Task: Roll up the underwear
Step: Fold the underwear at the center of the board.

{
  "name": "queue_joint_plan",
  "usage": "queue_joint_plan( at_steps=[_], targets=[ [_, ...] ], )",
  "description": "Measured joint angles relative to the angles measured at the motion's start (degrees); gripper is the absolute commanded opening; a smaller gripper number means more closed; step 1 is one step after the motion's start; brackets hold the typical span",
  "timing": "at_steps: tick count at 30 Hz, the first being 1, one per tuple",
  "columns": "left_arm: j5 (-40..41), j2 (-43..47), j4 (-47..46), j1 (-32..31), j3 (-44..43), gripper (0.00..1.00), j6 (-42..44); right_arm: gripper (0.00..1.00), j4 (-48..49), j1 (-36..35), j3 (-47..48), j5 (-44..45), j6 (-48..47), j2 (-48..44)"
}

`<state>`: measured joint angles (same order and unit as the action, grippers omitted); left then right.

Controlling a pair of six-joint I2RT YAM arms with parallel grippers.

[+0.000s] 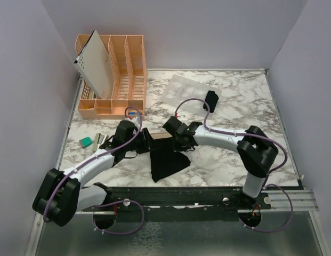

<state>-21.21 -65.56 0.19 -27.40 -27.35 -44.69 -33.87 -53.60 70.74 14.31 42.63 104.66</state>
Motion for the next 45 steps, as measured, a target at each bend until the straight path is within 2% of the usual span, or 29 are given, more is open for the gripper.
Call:
queue_joint_plan(
  at_steps=[5,8,11,12,20,26,31,45],
  targets=[
    [-4.6,-3.8,-4.7,-0.8,-1.6,0.42,0.7,0.03,3.2,4.5,-8.3,-2.7,2.2,-4.9],
    [-5.8,-7.5,-5.9,-1.1,-3.4,0.44,0.8,0.20,5.6,6.4,-11.9,-4.7,3.1,-7.4],
    [-6.0,-11.8,-5.3,-1.2,-7.3,0.49,1.1,0.44,7.8,7.4,-14.9,-6.4,3.4,-9.4],
    [-6.1,-13.8,-4.8,-1.2,-9.6,0.51,1.4,0.46,8.5,7.7,-15.7,-6.9,3.4,-10.1],
    [-5.7,-27.0,1.6,-1.7,-28.7,0.55,3.6,0.46,13.6,10.2,-24.9,-10.0,3.8,-22.6],
    [-2.3,-37.4,11.7,-6.6,-42.3,0.59,6.5,0.49,18.8,10.6,-35.8,-15.6,6.7,-32.2],
    [2.1,-43.0,20.7,-10.2,-49.0,0.61,8.2,0.49,19.7,10.6,-40.5,-19.4,8.0,-34.5],
    [17.4,-55.4,41.6,-14.7,-70.1,0.62,9.9,0.50,19.6,10.6,-41.0,-21.0,7.2,-37.3]
  ],
)
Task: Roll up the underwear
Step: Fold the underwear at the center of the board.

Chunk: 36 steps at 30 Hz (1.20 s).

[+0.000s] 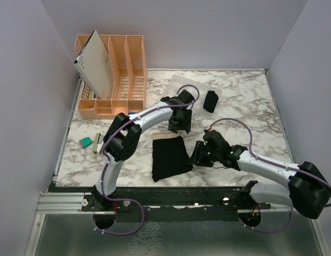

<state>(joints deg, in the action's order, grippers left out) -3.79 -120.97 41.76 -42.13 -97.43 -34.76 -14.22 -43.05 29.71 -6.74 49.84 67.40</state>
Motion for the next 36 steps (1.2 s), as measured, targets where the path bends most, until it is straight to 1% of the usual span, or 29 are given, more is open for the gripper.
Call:
queue_joint_plan(
  at_steps=[7,14,25,30,36],
  targets=[
    [3.7,-4.1,6.1,-2.0,-4.5,0.61,0.4,0.50,0.0,0.0,0.0,-0.4,-1.0,-1.4],
    [6.3,-7.4,10.7,-2.6,-9.2,0.58,0.6,0.50,0.0,0.0,-1.4,-1.6,-1.5,-2.5],
    [11.0,-12.5,17.6,-4.2,-16.9,0.47,1.7,0.51,1.1,0.0,-2.5,-3.5,-2.8,-2.5],
    [12.2,-13.5,19.1,-4.6,-18.2,0.41,2.2,0.51,2.8,0.0,-4.1,-4.3,-3.2,-0.8],
    [12.9,-13.7,19.7,-4.7,-18.6,0.39,2.4,0.51,6.2,0.0,-4.5,-4.6,-2.5,2.0]
  ],
)
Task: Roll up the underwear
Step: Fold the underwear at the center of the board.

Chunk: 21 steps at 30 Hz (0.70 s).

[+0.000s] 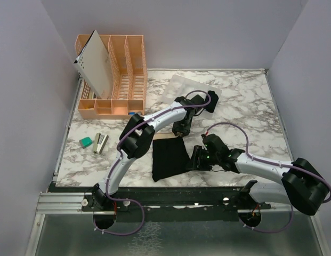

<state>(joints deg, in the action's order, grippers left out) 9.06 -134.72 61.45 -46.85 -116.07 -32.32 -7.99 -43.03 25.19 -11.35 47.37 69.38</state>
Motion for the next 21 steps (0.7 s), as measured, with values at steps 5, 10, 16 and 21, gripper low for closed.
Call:
queue_joint_plan(
  at_steps=[5,10,16,21],
  targets=[
    [0.3,-0.4,0.7,0.0,-0.7,0.28,0.1,0.51,3.5,0.0,-0.2,-0.3,1.2,1.6],
    [0.2,-0.4,0.8,0.0,-0.9,0.20,0.2,0.51,4.6,0.0,-0.2,-0.3,1.7,2.1],
    [0.2,-0.4,0.6,0.0,-0.9,0.12,0.2,0.48,4.7,0.0,-0.2,0.0,2.4,2.4],
    [0.1,-0.3,0.1,0.0,-0.7,0.10,0.2,0.30,4.2,0.0,-0.2,1.9,3.3,2.4]
  ],
)
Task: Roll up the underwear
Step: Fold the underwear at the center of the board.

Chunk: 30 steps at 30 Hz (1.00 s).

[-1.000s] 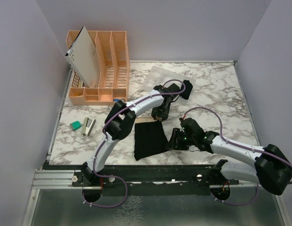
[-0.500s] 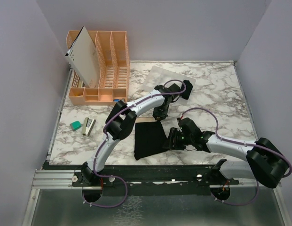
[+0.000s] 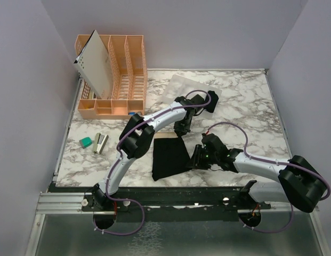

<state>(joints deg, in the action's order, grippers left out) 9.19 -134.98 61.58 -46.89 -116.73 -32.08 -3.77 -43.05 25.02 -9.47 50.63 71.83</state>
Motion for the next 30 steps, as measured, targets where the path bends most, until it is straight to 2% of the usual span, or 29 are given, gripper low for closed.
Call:
queue_joint_plan(
  at_steps=[3,5,7,13,22,30],
  targets=[
    [-0.2,0.5,-0.9,0.0,0.8,0.07,0.0,0.20,-0.1,0.0,-0.1,1.1,0.3,0.5],
    [-0.2,0.9,-1.6,0.0,1.5,0.06,0.0,0.07,0.8,0.0,-0.1,1.0,0.4,1.5],
    [-0.4,1.5,-2.6,0.0,2.5,0.04,0.0,0.01,2.1,0.0,0.0,0.8,0.9,2.8],
    [-2.0,4.0,-6.7,0.7,6.6,0.00,-0.8,0.00,0.2,0.0,1.0,2.4,0.3,2.5],
    [-7.3,13.0,-18.0,5.1,19.1,0.00,-5.1,0.00,-14.1,0.0,7.2,11.5,-3.2,-2.1],
    [-12.2,20.3,-28.2,7.8,28.0,0.00,-8.9,0.00,-22.5,-0.2,14.8,13.2,-8.8,-2.4]
  ],
)
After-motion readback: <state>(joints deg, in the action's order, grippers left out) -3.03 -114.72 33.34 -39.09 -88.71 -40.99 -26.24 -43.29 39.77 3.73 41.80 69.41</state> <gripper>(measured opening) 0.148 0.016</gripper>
